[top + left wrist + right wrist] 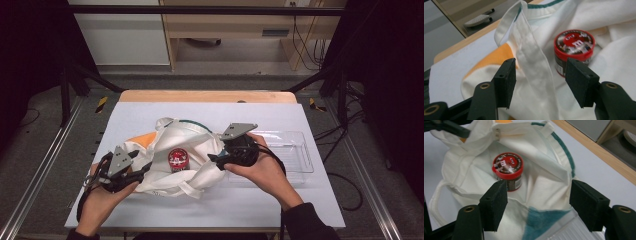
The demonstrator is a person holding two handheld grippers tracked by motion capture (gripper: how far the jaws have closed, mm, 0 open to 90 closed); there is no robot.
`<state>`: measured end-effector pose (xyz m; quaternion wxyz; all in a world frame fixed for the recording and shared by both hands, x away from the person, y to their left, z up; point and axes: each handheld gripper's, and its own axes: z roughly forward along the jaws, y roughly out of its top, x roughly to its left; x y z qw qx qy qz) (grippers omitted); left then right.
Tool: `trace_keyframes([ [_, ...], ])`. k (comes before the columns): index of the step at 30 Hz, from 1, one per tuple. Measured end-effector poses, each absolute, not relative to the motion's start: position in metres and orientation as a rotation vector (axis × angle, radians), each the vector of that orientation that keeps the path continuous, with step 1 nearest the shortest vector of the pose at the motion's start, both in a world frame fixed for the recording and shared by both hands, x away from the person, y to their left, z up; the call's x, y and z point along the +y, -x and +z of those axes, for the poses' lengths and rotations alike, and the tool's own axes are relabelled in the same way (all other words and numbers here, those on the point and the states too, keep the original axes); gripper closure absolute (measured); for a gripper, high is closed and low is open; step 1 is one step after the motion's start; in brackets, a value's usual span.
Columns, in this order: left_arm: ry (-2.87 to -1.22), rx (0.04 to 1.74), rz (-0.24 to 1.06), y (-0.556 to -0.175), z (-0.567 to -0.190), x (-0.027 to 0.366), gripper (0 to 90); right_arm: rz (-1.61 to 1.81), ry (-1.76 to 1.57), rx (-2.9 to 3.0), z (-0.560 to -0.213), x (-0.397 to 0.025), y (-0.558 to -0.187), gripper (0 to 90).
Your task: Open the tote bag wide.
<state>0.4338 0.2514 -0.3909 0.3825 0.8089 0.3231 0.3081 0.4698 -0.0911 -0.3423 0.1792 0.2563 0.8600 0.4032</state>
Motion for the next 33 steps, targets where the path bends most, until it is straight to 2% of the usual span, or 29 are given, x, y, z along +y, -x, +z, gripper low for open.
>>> trace_keyframes([
  [7, -2.062, 0.825, 0.727, -0.460, -0.388, 0.238, 37.3, 1.117, -0.672, 2.492, -0.356, -0.080, -0.465, 26.6],
  [14, -2.082, 0.821, 0.724, -0.479, -0.392, 0.230, 38.4, 1.133, -0.648, 2.511, -0.360, -0.071, -0.466, 23.3],
  [16, -2.101, 0.820, 0.722, -0.481, -0.394, 0.229, 41.9, 1.117, -0.621, 2.523, -0.360, -0.067, -0.466, 23.4],
  [17, -2.106, 0.829, 0.732, -0.481, -0.395, 0.229, 48.0, 1.112, -0.614, 2.541, -0.362, -0.064, -0.465, 24.1],
  [18, -2.115, 0.838, 0.734, -0.481, -0.395, 0.230, 48.0, 1.112, -0.614, 2.541, -0.362, -0.064, -0.465, 24.1],
  [19, -2.111, 0.840, 0.736, -0.481, -0.395, 0.231, 52.1, 1.099, -0.610, 2.549, -0.364, -0.063, -0.463, 25.3],
  [25, -2.096, 0.903, 0.727, -0.486, -0.398, 0.242, 68.6, 1.066, -0.587, 2.575, -0.379, -0.068, -0.449, 41.6],
  [33, -2.089, 0.930, 0.715, -0.490, -0.400, 0.248, 75.3, 1.041, -0.568, 2.565, -0.394, -0.075, -0.430, 41.8],
])
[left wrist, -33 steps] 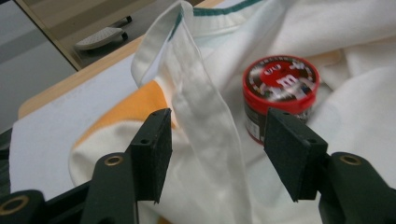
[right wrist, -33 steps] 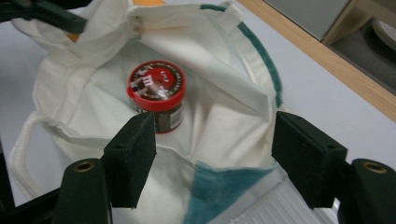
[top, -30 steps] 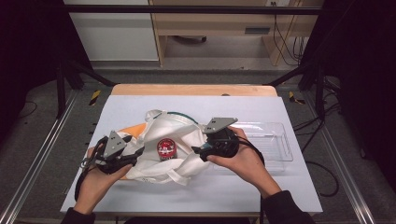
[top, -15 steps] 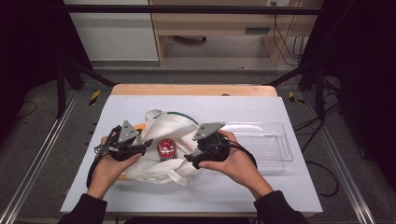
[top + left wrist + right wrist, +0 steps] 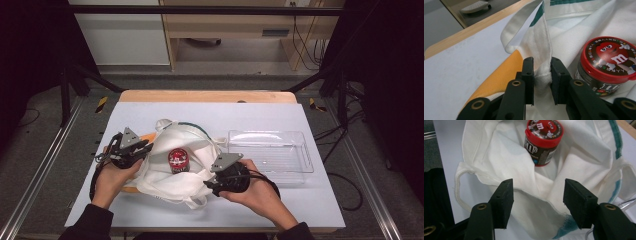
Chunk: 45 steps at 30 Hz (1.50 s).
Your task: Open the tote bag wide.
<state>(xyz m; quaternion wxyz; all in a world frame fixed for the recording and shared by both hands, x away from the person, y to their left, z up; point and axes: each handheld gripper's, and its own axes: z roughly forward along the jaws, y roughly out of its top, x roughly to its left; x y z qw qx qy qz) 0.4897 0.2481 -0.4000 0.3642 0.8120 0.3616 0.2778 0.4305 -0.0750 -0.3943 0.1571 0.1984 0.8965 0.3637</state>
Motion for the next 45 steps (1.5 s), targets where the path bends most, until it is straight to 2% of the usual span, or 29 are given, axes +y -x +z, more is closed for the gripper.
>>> trace_keyframes([
  [8, -2.098, 0.919, 0.716, -0.488, -0.402, 0.248, 76.2, 1.047, -0.572, 2.596, -0.413, -0.077, -0.419, 37.7],
  [10, -2.098, 0.916, 0.711, -0.488, -0.402, 0.248, 76.8, 1.028, -0.561, 2.594, -0.418, -0.077, -0.416, 39.0],
  [23, -2.066, 0.946, 0.704, -0.488, -0.403, 0.257, 79.3, 0.956, -0.598, 2.561, -0.443, -0.089, -0.408, 67.7],
  [24, -2.068, 0.946, 0.706, -0.488, -0.403, 0.258, 79.5, 0.948, -0.594, 2.556, -0.446, -0.090, -0.408, 73.1],
  [27, -2.061, 0.952, 0.705, -0.488, -0.403, 0.259, 79.7, 0.945, -0.604, 2.559, -0.448, -0.091, -0.408, 77.9],
  [28, -2.068, 0.954, 0.709, -0.489, -0.402, 0.261, 79.9, 0.942, -0.620, 2.558, -0.451, -0.091, -0.409, 82.8],
  [34, -2.050, 0.964, 0.740, -0.491, -0.394, 0.272, 80.3, 0.942, -0.639, 2.557, -0.455, -0.094, -0.408, 88.1],
  [40, -1.980, 0.986, 0.816, -0.493, -0.370, 0.290, 80.5, 0.955, -0.655, 2.542, -0.451, -0.104, -0.406, 88.7],
  [45, -1.977, 1.029, 0.807, -0.499, -0.380, 0.299, 80.7, 0.979, -0.683, 2.542, -0.458, -0.112, -0.404, 88.9],
])
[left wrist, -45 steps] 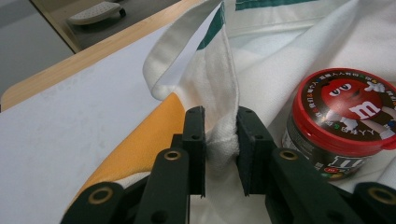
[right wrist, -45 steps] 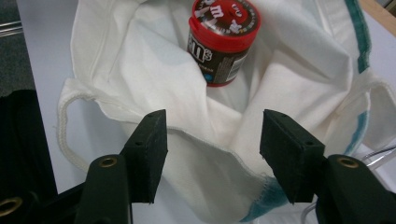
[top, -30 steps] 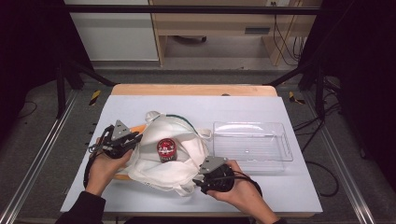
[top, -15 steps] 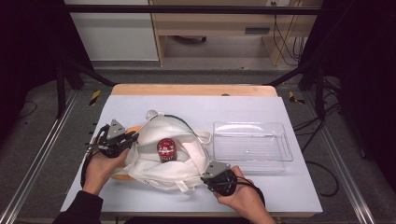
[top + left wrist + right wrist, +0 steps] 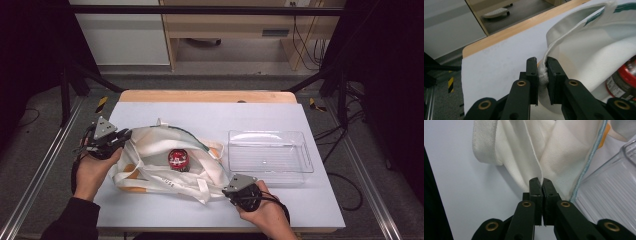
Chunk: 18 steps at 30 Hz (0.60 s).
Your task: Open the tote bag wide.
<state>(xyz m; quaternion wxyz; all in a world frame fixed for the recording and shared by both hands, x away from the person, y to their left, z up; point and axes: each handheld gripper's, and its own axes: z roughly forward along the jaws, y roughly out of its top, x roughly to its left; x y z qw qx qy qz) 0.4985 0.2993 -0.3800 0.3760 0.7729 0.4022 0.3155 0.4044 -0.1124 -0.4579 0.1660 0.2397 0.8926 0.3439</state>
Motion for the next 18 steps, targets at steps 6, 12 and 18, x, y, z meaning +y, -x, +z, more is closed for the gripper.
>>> trace_keyframes([
  [6, -1.984, 1.078, 0.771, -0.503, -0.405, 0.306, 81.0, 0.976, -0.684, 2.542, -0.464, -0.112, -0.405, 88.9],
  [12, -1.977, 1.110, 0.757, -0.505, -0.418, 0.312, 81.1, 0.975, -0.683, 2.542, -0.466, -0.111, -0.405, 88.9],
  [18, -1.974, 1.141, 0.739, -0.507, -0.433, 0.315, 81.2, 0.967, -0.687, 2.540, -0.466, -0.111, -0.405, 88.8],
])
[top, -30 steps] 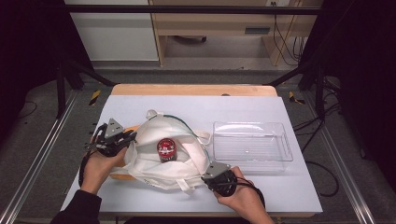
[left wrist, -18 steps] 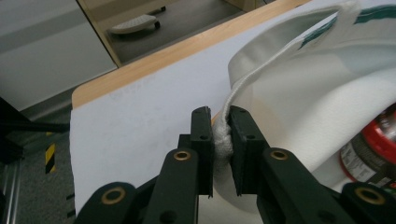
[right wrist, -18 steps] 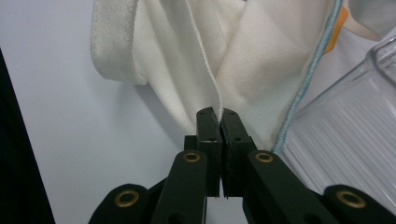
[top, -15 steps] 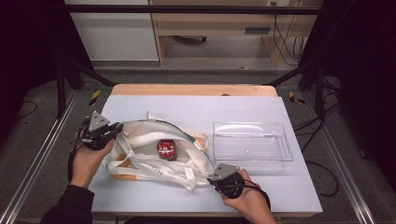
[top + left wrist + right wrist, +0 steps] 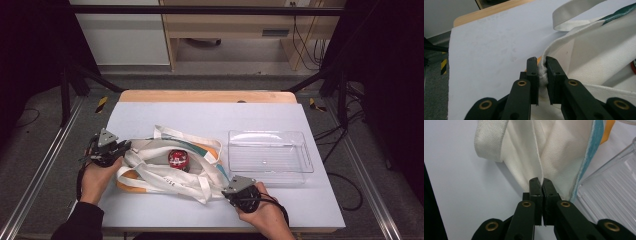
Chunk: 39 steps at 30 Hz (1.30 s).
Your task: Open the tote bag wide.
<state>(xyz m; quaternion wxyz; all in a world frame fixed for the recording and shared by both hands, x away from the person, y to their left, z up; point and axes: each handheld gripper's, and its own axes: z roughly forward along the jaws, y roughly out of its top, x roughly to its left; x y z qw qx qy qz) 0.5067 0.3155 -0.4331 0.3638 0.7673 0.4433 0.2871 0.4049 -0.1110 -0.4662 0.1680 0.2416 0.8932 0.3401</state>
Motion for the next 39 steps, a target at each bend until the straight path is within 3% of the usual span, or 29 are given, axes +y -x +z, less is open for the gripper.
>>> trace_keyframes([
  [7, -1.929, 1.131, 0.714, -0.503, -0.432, 0.317, 80.2, 0.974, -0.699, 2.554, -0.465, -0.110, -0.405, 86.4],
  [10, -1.885, 1.106, 0.728, -0.496, -0.424, 0.318, 72.8, 1.013, -0.676, 2.556, -0.460, -0.109, -0.403, 75.7],
  [11, -1.871, 1.097, 0.734, -0.493, -0.420, 0.317, 65.7, 1.036, -0.668, 2.547, -0.456, -0.107, -0.400, 67.6],
  [12, -1.859, 1.088, 0.740, -0.489, -0.417, 0.317, 65.7, 1.036, -0.668, 2.547, -0.456, -0.107, -0.400, 67.6],
  [18, -1.827, 1.047, 0.762, -0.462, -0.400, 0.314, 54.5, 1.105, -0.624, 2.522, -0.423, -0.097, -0.393, 48.0],
  [26, -1.859, 1.021, 0.748, -0.432, -0.408, 0.290, 50.6, 1.136, -0.585, 2.481, -0.390, -0.088, -0.408, 45.0],
  [32, -1.878, 1.032, 0.747, -0.425, -0.417, 0.281, 45.4, 1.080, -0.565, 2.475, -0.366, -0.054, -0.459, 44.5],
  [39, -1.920, 1.037, 0.719, -0.422, -0.429, 0.277, 45.2, 0.963, -0.564, 2.527, -0.371, -0.025, -0.506, 47.1],
])
